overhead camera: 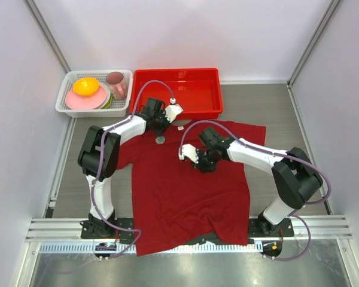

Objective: Pin the brooch onto the clothing

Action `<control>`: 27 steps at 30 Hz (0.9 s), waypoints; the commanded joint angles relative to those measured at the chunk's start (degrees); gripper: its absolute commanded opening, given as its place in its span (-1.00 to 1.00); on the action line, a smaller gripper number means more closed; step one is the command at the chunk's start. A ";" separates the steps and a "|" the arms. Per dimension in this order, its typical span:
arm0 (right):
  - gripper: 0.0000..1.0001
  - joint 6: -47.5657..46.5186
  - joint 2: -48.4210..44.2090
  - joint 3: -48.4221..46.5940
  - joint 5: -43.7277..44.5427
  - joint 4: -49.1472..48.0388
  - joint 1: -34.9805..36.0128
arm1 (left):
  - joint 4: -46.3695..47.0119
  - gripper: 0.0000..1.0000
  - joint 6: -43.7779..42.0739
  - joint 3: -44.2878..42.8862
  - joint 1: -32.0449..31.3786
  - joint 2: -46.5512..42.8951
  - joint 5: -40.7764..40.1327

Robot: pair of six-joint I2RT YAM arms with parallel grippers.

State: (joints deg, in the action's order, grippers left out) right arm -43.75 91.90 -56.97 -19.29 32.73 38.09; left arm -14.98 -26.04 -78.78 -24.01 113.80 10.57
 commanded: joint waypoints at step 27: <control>-0.63 -20.50 2.76 4.15 0.22 14.38 12.80 | -0.66 -0.82 -9.02 -3.04 -2.80 4.59 -6.61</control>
State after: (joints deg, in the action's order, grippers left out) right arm -62.94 94.56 -55.20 -16.43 40.40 49.69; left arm -15.97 -33.74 -80.36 -26.30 117.60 4.25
